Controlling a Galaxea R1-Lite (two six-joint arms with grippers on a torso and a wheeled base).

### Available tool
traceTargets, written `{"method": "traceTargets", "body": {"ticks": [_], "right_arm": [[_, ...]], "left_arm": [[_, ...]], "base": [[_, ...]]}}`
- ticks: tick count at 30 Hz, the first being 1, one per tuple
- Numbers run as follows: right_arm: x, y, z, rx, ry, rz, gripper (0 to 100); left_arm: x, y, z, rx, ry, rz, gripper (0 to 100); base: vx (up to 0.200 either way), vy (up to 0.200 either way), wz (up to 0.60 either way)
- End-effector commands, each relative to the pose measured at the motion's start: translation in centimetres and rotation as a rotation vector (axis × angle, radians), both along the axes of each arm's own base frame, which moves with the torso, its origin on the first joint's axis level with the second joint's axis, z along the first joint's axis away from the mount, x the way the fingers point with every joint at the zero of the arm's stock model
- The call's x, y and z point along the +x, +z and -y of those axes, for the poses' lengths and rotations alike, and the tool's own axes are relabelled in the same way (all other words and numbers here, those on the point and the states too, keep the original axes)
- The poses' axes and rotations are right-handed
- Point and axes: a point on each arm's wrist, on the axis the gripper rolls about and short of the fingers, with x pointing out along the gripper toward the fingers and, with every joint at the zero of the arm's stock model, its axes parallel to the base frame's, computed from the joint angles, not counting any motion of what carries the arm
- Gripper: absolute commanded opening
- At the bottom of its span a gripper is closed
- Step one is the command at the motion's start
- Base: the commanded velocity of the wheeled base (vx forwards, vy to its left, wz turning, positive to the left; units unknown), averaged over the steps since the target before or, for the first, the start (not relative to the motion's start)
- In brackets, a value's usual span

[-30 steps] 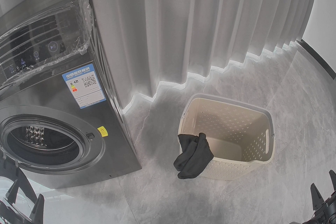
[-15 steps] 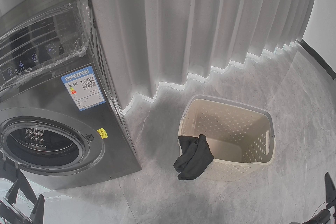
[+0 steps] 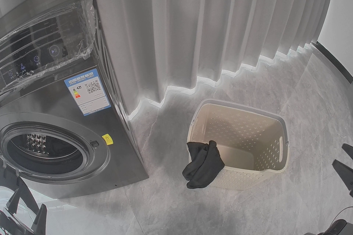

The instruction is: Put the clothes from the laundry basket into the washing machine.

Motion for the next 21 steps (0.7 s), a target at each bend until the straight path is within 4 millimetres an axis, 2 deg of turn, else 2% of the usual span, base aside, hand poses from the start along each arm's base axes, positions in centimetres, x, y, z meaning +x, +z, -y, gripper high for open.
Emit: {"method": "traceTargets", "body": {"ticks": [1,7,9,21], "right_arm": [[12.3,-1.2,-6.9,-0.041,0.332,-0.357,100],[14.8,-3.5,-10.1,-0.080,0.371,-0.388,100],[15.8,-4.5,-10.7,-0.090,0.357,-0.404,100],[19.3,-8.7,-14.5,-0.105,0.335,-0.418,100]], "left_arm": [[0.0,-0.4,0.0,0.000,-0.001,0.002,100],[0.0,-0.3,0.0,-0.005,0.000,0.003,100],[0.0,-0.4,0.0,-0.002,-0.001,0.002,100],[0.0,-0.4,0.0,-0.003,-0.001,0.002,100]], "base": [[0.000,0.000,0.00],[0.033,0.000,0.00],[0.200,0.000,0.00],[0.000,0.000,0.00]]}}
